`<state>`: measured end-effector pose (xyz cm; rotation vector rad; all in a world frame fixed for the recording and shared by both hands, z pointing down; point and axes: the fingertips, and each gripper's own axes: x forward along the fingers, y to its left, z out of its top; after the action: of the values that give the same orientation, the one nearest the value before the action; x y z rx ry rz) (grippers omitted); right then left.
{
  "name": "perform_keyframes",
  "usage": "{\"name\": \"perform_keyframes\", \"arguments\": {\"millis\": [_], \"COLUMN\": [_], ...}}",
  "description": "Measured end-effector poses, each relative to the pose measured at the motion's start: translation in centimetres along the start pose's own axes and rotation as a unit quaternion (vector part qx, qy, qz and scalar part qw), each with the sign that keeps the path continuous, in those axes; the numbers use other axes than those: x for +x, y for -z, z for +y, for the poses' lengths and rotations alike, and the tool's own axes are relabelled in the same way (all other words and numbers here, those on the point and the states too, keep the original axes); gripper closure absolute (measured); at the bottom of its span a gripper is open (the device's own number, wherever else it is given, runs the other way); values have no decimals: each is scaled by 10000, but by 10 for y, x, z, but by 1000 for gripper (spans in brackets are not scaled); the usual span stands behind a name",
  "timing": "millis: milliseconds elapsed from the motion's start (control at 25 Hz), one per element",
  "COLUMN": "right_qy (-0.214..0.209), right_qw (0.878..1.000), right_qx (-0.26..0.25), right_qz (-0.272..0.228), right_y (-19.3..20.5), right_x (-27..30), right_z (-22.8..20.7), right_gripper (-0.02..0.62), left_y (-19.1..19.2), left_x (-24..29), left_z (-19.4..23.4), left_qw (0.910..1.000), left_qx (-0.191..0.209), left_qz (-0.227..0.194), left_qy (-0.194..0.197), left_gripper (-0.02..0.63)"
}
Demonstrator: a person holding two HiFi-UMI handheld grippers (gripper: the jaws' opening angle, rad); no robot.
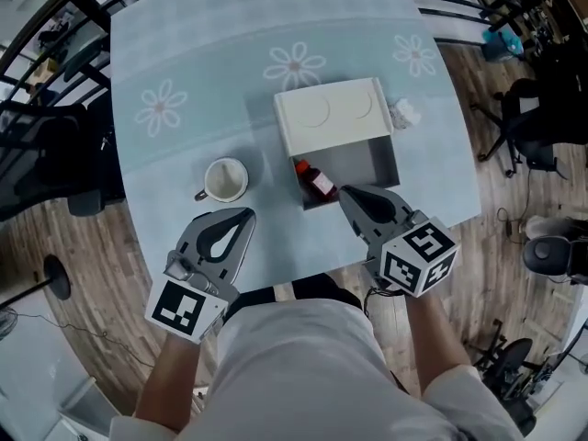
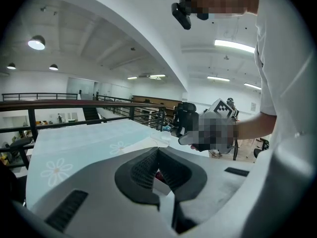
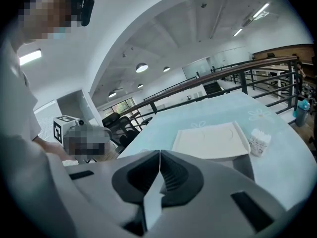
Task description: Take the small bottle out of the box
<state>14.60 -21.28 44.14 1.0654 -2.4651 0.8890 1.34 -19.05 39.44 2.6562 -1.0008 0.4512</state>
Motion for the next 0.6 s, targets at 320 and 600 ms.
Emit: {"name": "perform_keyframes", "arguments": {"millis": [320, 600], "right_qy": [-158, -240], "right_qw": [9976, 9922], "right_qx": [-444, -737], "right_qz": [511, 980], "right_y": [8, 24], "right_x": [27, 48], "right_z": [-20, -33], "right_gripper": [572, 572], "left_y": [11, 16], "left_x": [14, 22], "left_z": [9, 17], "left_qw": [9993, 9980], "left_qx": [-246, -416], "left_qz": [84, 38], "left_qy": [-282, -477], "left_gripper": [586, 586]}}
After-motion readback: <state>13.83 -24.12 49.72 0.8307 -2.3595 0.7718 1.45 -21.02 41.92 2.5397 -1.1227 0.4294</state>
